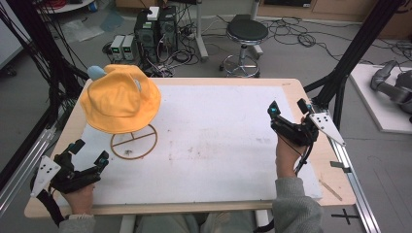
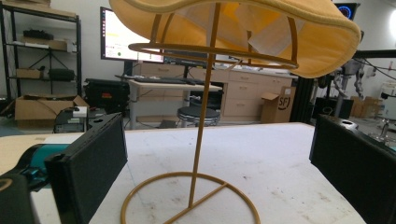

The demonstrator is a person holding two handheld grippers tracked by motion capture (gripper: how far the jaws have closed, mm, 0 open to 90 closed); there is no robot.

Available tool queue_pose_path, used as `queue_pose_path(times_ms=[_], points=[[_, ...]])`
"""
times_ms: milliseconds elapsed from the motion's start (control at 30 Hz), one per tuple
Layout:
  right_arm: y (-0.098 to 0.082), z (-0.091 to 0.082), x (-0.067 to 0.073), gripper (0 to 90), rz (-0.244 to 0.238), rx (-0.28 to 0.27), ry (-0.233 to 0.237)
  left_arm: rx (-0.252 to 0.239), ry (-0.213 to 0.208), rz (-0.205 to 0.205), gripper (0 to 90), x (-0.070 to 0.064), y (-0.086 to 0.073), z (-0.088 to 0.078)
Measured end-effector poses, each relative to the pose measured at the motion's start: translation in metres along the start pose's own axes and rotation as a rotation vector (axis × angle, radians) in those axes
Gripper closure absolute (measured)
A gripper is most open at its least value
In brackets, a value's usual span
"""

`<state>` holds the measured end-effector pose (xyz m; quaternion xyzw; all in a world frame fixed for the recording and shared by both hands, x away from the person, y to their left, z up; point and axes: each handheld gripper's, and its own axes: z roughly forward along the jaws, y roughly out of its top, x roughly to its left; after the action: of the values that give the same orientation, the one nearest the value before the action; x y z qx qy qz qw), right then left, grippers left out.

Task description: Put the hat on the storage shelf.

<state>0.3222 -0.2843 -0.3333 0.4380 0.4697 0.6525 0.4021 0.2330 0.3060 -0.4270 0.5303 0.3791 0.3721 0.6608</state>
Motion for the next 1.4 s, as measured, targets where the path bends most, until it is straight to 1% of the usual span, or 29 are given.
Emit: queue_pose_path(times_ms=[167,233,333,367,467,567,600,633,767,833,933,1100,1233,1400], points=[[-0.002,0.000,-0.001,1.1,0.004,0.006,0.002,0.003,0.001,0.002,4.3,0.000,0.000,0.000],[-0.002,0.001,-0.001,1.1,-0.002,0.004,0.001,0.003,0.001,-0.001,4.3,-0.001,-0.001,0.000],[-0.003,0.003,-0.001,1.1,0.001,0.005,0.004,0.005,-0.001,0.002,4.3,-0.002,-0.001,0.000],[-0.003,0.003,-0.001,1.1,0.010,0.008,0.005,0.005,-0.003,0.003,4.3,-0.002,-0.001,0.000],[-0.004,0.005,-0.002,1.1,0.002,0.002,0.005,0.004,-0.002,0.004,4.3,-0.002,-0.001,0.000],[-0.003,0.004,-0.002,1.1,0.004,0.002,0.002,0.006,0.001,0.005,4.3,-0.002,0.000,0.000],[-0.003,0.004,-0.002,1.1,0.014,0.008,-0.002,0.007,0.001,0.005,4.3,-0.001,-0.001,0.000],[-0.004,0.005,-0.003,1.1,0.005,0.006,-0.004,0.007,0.002,0.005,4.3,-0.001,-0.001,0.000],[-0.004,0.005,-0.004,1.1,0.015,0.007,-0.008,0.004,0.002,0.004,4.3,-0.001,-0.001,-0.001],[-0.004,0.005,-0.004,1.1,0.013,0.004,-0.007,0.003,0.002,0.005,4.3,-0.001,-0.001,-0.001],[-0.004,0.006,-0.004,1.1,0.009,0.008,-0.005,0.005,0.003,0.004,4.3,-0.001,-0.001,-0.001],[-0.005,0.008,-0.004,1.1,0.022,0.021,-0.005,0.003,0.003,0.005,4.3,-0.001,-0.001,-0.001],[-0.006,0.009,-0.005,1.1,0.015,0.017,-0.004,0.005,0.002,0.002,4.3,0.000,-0.001,-0.001],[-0.007,0.011,-0.006,1.1,0.043,0.018,-0.005,0.007,-0.004,0.004,4.3,-0.001,-0.002,0.000]])
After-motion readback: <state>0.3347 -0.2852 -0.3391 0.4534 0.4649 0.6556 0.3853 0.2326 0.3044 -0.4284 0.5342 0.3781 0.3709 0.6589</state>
